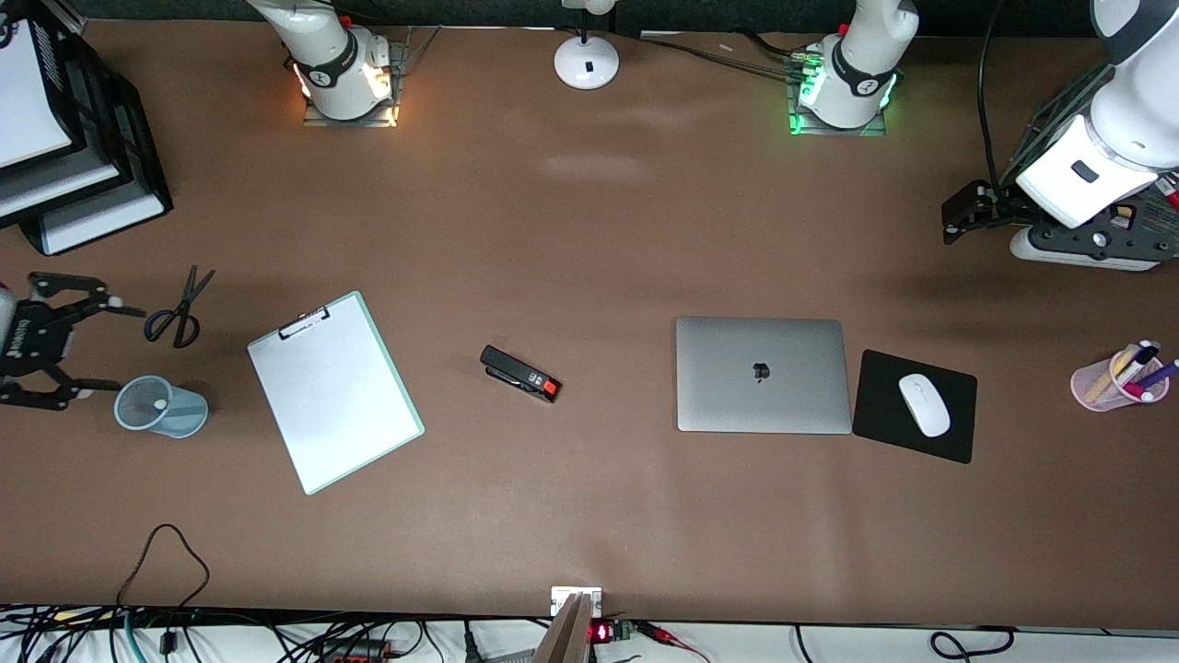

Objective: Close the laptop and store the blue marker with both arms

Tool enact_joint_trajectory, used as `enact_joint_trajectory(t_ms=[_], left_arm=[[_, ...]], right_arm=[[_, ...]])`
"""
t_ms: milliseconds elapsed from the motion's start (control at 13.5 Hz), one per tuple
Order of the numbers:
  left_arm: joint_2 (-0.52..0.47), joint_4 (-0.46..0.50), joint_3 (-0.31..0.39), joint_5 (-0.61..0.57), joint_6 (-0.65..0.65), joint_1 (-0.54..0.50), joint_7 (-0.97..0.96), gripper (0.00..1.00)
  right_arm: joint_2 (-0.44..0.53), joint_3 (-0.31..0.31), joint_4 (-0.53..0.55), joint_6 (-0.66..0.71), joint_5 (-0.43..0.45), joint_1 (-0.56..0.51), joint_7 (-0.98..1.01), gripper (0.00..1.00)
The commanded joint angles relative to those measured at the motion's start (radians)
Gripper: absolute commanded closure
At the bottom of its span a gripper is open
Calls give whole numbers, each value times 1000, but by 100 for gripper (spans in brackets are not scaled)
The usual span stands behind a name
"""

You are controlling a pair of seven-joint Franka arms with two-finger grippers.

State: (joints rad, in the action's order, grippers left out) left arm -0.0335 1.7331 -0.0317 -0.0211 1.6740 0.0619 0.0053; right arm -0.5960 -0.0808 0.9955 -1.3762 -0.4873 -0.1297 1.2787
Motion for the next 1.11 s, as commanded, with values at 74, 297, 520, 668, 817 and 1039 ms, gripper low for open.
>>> enact_joint_trajectory(t_ms=[74,297,520,668,817,1039], left_arm=[[1,-20,4,18,-22,-2,18,0],[0,-20,4,18,-22,-1,16,0],[1,-20,4,18,-30,-1,18,0],[1,-21,4,18,-31,-1,18,0],[1,-21,4,18,-36,-2,18,0],[1,-23,4,18,-36,-1,18,0]], right_arm=[[42,3,15,17,79,96,-293,0],[87,0,107,0,90,143,-543,0],[148,0,186,-67,220,212,-753,0],[165,0,199,-73,369,287,-922,0],[194,0,262,-95,456,315,-1094,0],[257,-2,421,-237,493,311,-1249,0]])
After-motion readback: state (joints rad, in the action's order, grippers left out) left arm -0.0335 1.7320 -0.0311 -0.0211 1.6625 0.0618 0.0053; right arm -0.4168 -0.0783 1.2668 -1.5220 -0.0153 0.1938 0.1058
